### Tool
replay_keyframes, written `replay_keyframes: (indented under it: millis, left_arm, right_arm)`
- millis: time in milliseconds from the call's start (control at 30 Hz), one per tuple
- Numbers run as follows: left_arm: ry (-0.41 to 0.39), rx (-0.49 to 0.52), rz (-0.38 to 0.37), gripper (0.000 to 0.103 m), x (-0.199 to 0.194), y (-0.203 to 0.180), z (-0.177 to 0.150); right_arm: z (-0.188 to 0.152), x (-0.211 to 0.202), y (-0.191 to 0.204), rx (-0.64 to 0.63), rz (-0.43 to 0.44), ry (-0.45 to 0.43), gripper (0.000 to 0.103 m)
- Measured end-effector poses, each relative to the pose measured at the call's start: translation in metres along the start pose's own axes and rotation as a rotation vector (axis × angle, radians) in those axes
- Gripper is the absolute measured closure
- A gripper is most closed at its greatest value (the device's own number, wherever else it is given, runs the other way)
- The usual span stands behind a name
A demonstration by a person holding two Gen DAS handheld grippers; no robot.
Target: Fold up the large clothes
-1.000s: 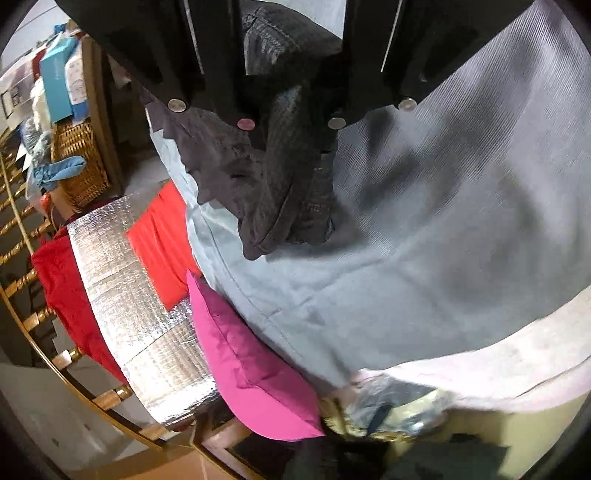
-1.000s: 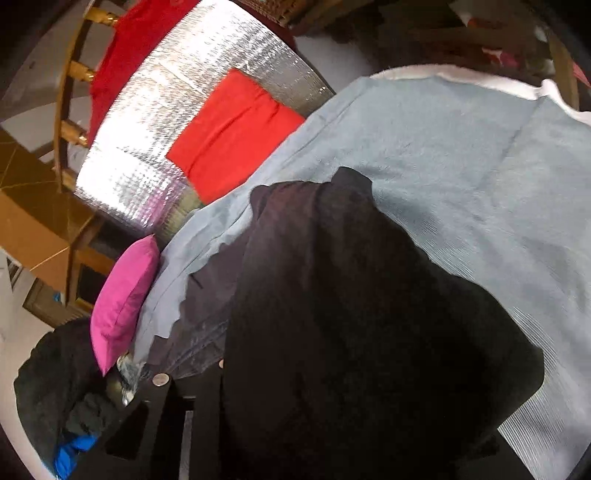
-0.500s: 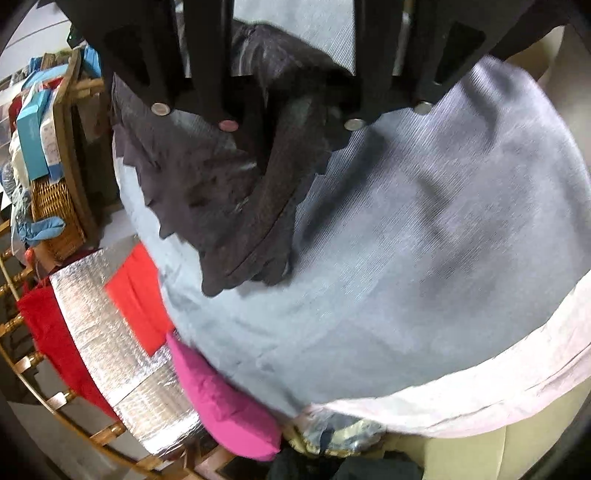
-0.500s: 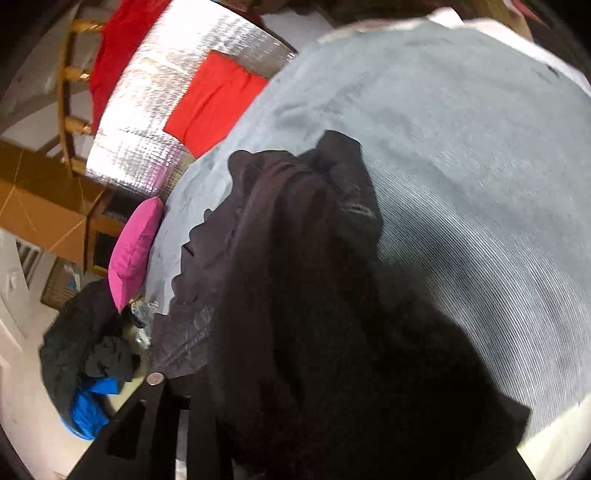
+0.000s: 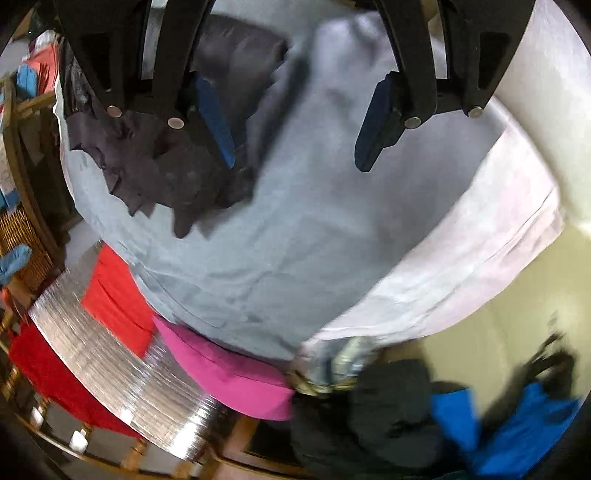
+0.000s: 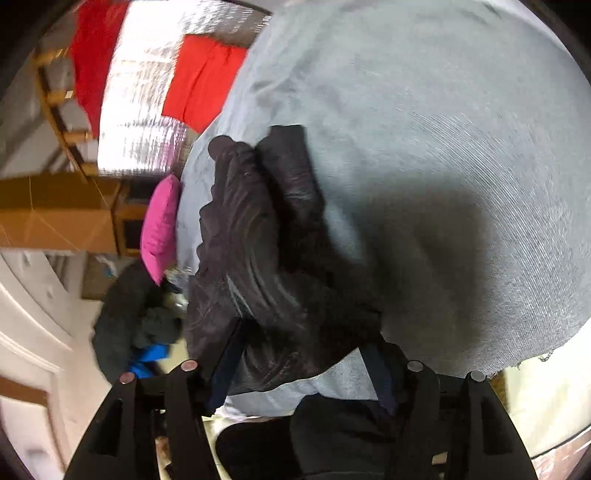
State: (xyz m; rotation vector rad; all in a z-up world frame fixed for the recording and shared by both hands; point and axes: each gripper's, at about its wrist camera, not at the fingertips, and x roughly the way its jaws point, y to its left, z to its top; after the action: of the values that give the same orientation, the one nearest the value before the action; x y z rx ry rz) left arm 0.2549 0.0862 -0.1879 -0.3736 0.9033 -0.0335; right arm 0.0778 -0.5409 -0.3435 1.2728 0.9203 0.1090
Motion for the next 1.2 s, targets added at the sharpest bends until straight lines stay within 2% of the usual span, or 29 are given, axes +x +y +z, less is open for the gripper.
replay_keyframes:
  millis: [67,133,167,267,333,433,533,633,733,767,800,833,867,900,967,1000,1067,1133,1200]
  left_arm:
    - [0.032,0.043,-0.014,0.034,0.019,-0.02,0.013]
    - [0.044,0.075,-0.027,0.03,0.03,-0.033,0.016]
    - [0.05,0.088,-0.024,0.026,0.043,-0.042,0.02]
    - [0.066,0.073,-0.032,0.026,0.071,-0.062,0.026]
    - [0.096,0.049,-0.038,0.026,0.088,-0.073,0.027]
    - [0.159,0.039,-0.049,0.023,0.125,-0.097,0.03]
    - [0.211,0.014,-0.032,0.023,0.153,-0.106,0.026]
    - [0.206,0.013,-0.033,0.023,0.164,-0.108,0.022]
    - [0.199,0.012,-0.073,0.023,0.168,-0.107,0.021]
    - [0.189,-0.002,-0.088,0.028,0.169,-0.104,0.022]
    - [0.184,-0.01,-0.093,0.038,0.171,-0.102,0.021]
    - [0.183,-0.014,-0.098,0.041,0.175,-0.101,0.021]
    - [0.182,-0.014,-0.104,0.048,0.178,-0.1,0.02]
    - [0.174,-0.012,-0.109,0.056,0.179,-0.099,0.02]
    - [0.168,-0.007,-0.117,0.067,0.179,-0.101,0.025]
    - [0.15,0.0,-0.13,0.07,0.177,-0.103,0.029]
    - [0.097,0.009,-0.165,0.079,0.173,-0.107,0.036]
    - [0.067,0.012,-0.179,0.079,0.172,-0.111,0.041]
    - [0.093,0.018,-0.152,0.074,0.182,-0.111,0.04]
  right_arm:
    - [0.002,-0.013,-0.009,0.014,-0.018,-0.023,0.037]
    - [0.006,-0.046,-0.016,-0.015,-0.017,-0.052,0.037]
    - [0.007,-0.063,-0.018,-0.028,-0.031,-0.087,0.037]
    - [0.018,-0.11,-0.007,-0.105,-0.148,-0.247,0.036]
    - [0.031,-0.113,0.009,-0.131,-0.147,-0.3,0.036]
    - [0.051,-0.075,0.044,-0.202,-0.158,-0.257,0.035]
    - [0.078,0.001,0.083,-0.297,-0.238,-0.168,0.035]
    - [0.099,0.063,0.111,-0.331,-0.262,-0.08,0.035]
    - [0.108,0.102,0.141,-0.433,-0.34,-0.099,0.033]
    - [0.111,0.115,0.151,-0.482,-0.383,-0.115,0.032]
    - [0.115,0.13,0.156,-0.517,-0.419,-0.104,0.032]
    - [0.118,0.139,0.155,-0.525,-0.438,-0.086,0.032]
    - [0.121,0.151,0.155,-0.528,-0.466,-0.056,0.038]
    - [0.12,0.159,0.157,-0.544,-0.494,-0.049,0.06]
    - [0.116,0.159,0.167,-0.606,-0.533,-0.098,0.074]
    - [0.113,0.151,0.175,-0.623,-0.511,-0.15,0.079]
    - [0.11,0.138,0.189,-0.632,-0.471,-0.237,0.079]
    - [0.111,0.128,0.19,-0.595,-0.42,-0.289,0.079]
    - [0.117,0.136,0.178,-0.547,-0.436,-0.298,0.079]
